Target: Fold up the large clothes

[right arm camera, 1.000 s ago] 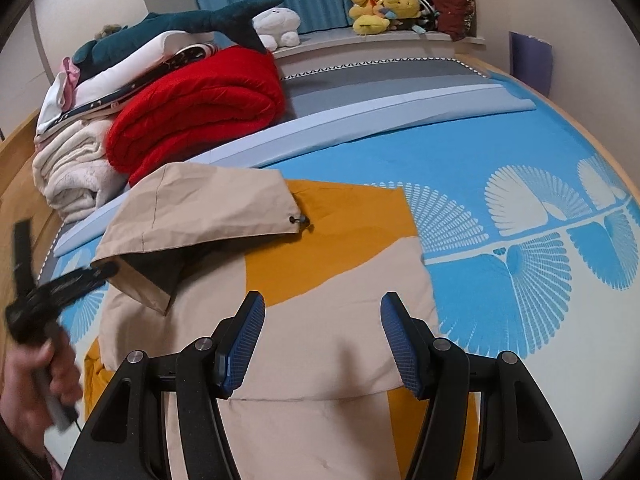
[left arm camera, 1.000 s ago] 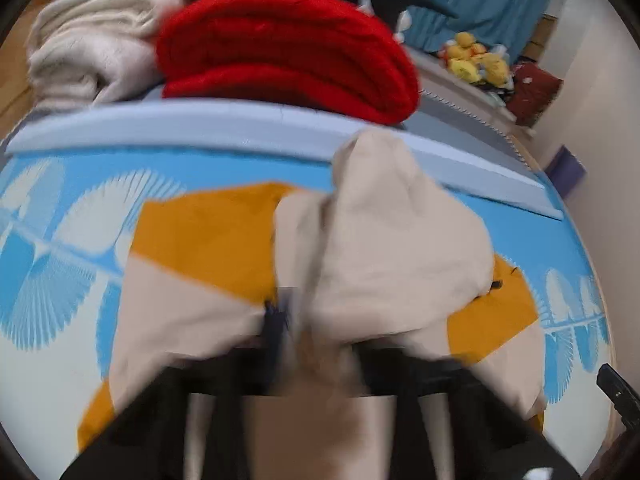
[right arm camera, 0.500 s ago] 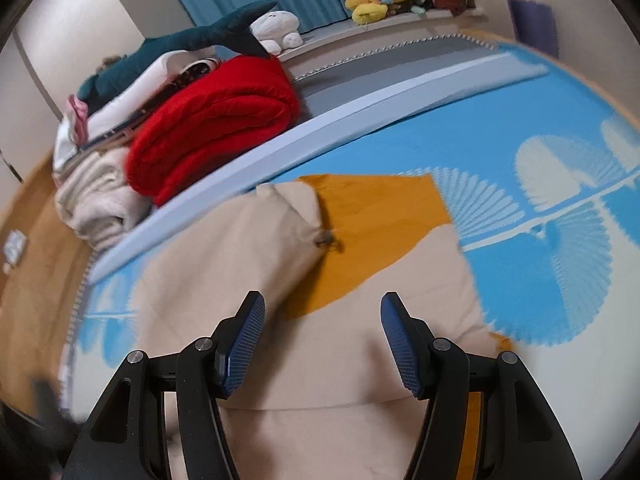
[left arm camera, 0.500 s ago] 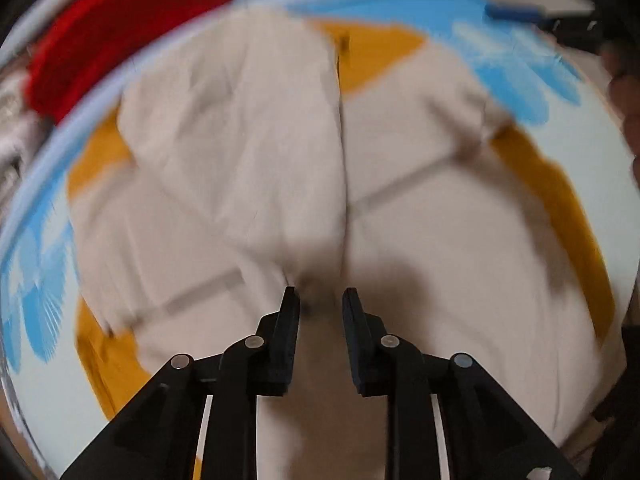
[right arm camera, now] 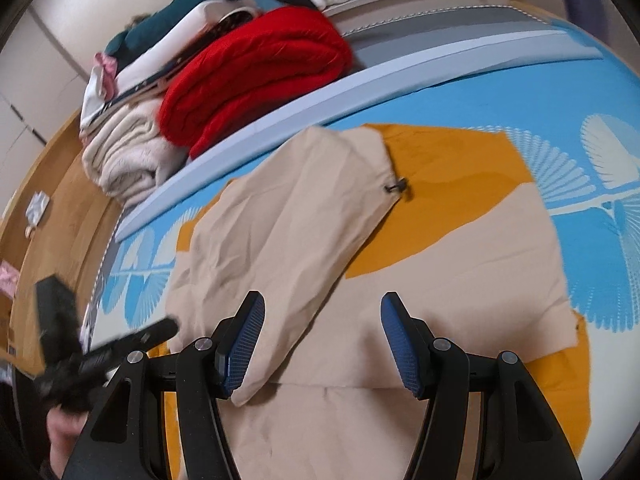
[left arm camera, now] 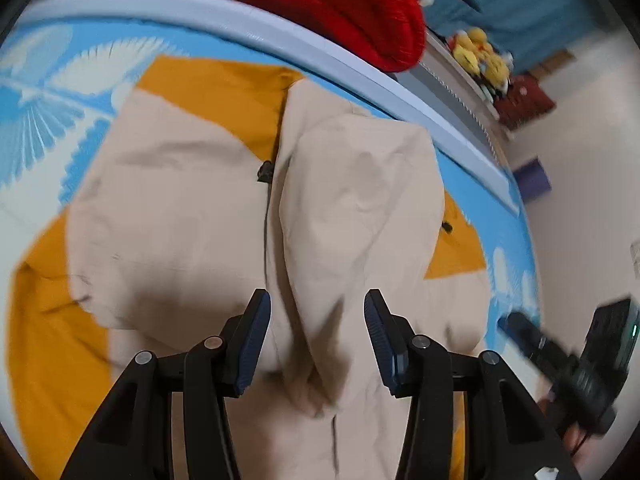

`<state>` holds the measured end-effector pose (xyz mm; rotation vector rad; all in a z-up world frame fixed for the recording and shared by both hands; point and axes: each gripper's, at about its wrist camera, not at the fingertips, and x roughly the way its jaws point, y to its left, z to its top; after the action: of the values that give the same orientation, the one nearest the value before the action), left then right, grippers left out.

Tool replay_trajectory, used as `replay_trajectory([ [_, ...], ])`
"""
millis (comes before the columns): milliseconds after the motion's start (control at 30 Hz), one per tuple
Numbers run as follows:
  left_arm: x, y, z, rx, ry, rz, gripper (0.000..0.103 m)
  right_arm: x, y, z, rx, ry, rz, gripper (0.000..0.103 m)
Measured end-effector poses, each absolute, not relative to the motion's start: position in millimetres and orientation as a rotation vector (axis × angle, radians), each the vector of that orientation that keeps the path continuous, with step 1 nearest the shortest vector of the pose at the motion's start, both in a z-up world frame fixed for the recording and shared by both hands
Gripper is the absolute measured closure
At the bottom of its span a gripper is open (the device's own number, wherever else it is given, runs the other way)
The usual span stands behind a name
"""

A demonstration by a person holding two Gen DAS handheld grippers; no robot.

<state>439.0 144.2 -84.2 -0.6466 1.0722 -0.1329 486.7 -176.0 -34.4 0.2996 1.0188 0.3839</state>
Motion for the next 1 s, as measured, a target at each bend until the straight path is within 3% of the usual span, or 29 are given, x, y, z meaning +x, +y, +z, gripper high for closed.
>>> replay_trajectory([
  [67,443,142,-91,-0.673,1.066,-0.139,0.061,485,-169,-40,0.271,1.033,0.401,0.042],
  [100,445,142,-95,-0.691,1.059,-0.143,0.075,485,-166,-43,0.256,1.043,0.409,0.042],
  [133,444,144,-100,-0.703,1.057,-0.15,0.096,484,-163,-45,0.247,1.051,0.414,0.042],
  [167,445,141,-103,-0.719,1.065,-0.171,0.103,484,-161,-49,0.238,1.06,0.418,0.042],
  [333,441,89,-94,-0.575,1.162,-0.361,0.103,487,-157,-53,0.253,1.051,0.431,0.042],
  [467,442,65,-139,-0.34,1.363,-0.227,0.102,491,-145,-60,0.237,1.077,0.444,0.042],
  [700,439,55,-113,-0.475,1.268,-0.384,0.103,490,-135,-70,0.25,1.101,0.469,0.042],
  [1000,425,8,-98,-0.418,1.225,-0.577,0.103,489,-120,-70,0.236,1.102,0.559,0.042],
])
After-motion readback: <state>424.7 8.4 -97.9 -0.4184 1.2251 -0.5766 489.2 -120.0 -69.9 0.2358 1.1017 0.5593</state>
